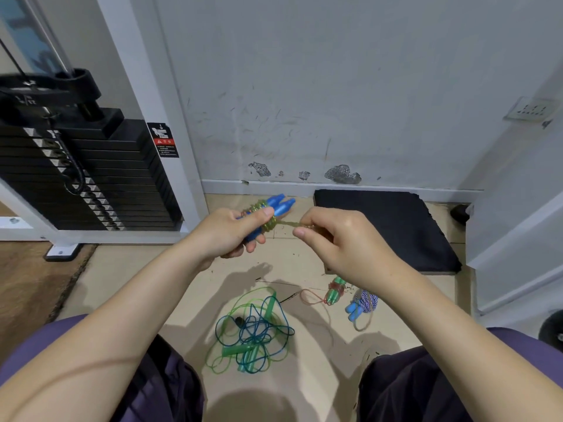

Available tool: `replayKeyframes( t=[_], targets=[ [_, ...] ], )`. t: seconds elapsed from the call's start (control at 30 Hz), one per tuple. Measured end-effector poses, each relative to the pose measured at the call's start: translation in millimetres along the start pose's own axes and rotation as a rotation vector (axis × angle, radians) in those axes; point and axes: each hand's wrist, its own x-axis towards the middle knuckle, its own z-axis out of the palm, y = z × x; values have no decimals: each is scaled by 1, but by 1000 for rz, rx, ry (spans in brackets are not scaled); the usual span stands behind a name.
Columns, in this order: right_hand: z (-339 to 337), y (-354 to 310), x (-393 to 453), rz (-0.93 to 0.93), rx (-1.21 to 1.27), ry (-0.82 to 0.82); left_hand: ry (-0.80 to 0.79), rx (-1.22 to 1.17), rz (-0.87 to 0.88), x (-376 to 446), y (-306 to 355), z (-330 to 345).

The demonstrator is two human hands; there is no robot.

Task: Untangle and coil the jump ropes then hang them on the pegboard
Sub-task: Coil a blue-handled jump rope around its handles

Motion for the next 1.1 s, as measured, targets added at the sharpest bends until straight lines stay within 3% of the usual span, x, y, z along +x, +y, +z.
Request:
replayKeyframes(
  t=[0.2, 0.33, 0.5, 0.63, 0.83, 1.0, 1.1],
  targets=[
    [0, 6, 3, -72, -54, 43, -303, 263, 60, -5, -1, 13],
    [6, 12, 4, 51, 162, 26, -404, 331, 115, -6, 2, 15],
    [6, 12, 9, 271, 386, -87, -354, 363, 165, 1, 1, 9],
    [7, 14, 9, 337, 638, -86, -362, 370, 172, -2, -2, 8],
    [8, 11, 8, 422, 658, -102, -356, 292, 192, -5, -3, 6],
    [10, 10, 7, 483, 992, -158, -221, -30, 169, -7, 4, 9],
    [20, 5, 2, 473, 953, -217, -57, -244, 166, -4, 9, 5]
  ],
)
